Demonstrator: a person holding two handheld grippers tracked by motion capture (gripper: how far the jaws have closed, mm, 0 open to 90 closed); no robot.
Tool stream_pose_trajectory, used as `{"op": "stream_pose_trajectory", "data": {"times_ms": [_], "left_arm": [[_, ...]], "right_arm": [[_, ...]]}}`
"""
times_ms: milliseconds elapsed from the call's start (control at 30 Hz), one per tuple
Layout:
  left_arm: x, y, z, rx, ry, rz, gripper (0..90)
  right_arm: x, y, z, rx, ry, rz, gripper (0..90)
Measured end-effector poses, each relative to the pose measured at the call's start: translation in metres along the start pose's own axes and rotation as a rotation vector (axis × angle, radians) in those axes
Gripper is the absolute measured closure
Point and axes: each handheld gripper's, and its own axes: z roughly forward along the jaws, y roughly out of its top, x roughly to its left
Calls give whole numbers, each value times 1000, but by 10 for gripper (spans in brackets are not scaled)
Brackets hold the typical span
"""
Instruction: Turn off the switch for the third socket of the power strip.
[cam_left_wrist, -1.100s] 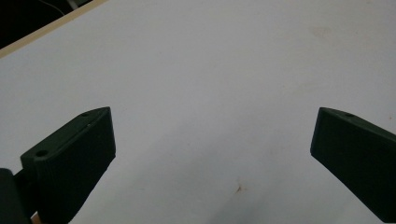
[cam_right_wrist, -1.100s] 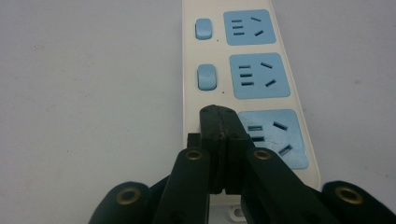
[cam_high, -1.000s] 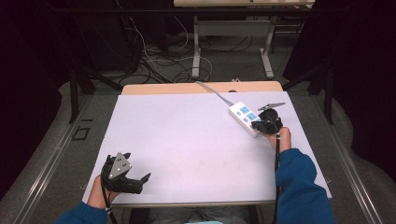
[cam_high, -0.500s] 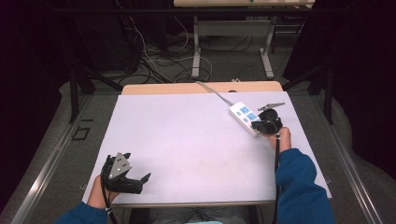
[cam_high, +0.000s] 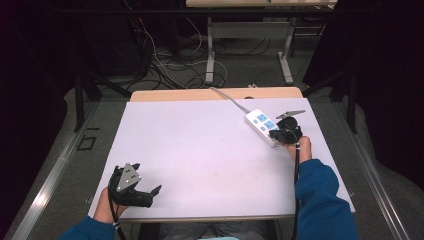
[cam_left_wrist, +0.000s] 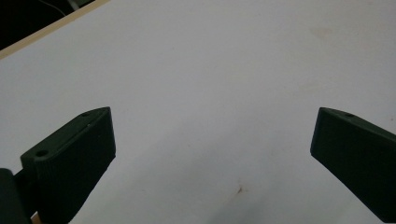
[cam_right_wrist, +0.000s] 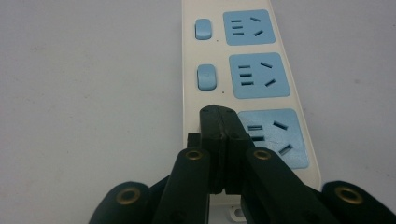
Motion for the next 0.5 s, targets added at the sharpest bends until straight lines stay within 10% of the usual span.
{"op": "stream_pose_trajectory", "data": {"times_ms": [500], "left_arm": [[0,0,0,0,2,1,2]], "right_arm": [[0,0,1,1,-5,0,900]]}}
